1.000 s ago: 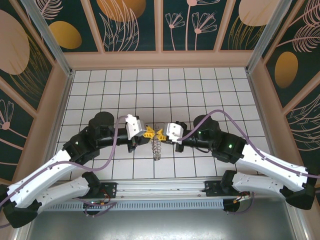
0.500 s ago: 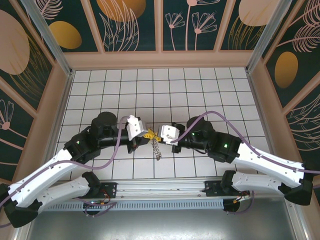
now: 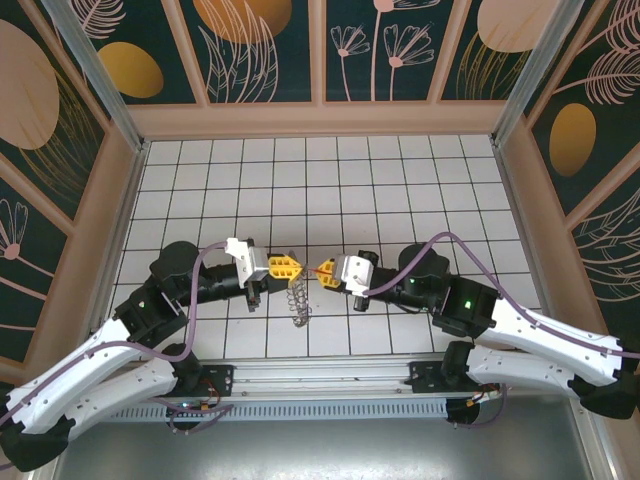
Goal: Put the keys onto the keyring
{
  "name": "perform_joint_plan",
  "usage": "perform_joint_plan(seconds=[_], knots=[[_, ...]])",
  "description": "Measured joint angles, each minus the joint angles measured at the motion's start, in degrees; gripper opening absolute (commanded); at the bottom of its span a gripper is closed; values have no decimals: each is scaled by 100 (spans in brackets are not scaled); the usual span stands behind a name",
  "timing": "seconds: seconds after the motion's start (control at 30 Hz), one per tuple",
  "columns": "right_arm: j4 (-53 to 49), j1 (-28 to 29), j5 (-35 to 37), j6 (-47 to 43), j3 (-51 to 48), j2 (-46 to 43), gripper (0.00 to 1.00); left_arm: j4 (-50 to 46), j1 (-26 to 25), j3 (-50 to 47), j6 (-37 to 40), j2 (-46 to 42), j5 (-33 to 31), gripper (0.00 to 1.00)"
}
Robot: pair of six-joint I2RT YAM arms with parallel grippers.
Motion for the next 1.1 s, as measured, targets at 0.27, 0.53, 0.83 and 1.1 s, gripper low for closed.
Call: perform_joint_plan(seconds=[0.27, 0.53, 0.83, 1.1], knots=[[195, 127, 26, -20, -177, -127, 0, 442, 0, -173, -162, -9, 59, 0], [271, 142, 210, -13, -179, 44, 0, 866, 11, -332, -334, -46, 225, 0], [282, 170, 262, -17, -153, 157, 8, 922, 31, -387, -396, -46, 227, 0], [175, 256, 479, 2, -330, -295, 30, 1023, 31, -387, -393, -179, 295, 0]])
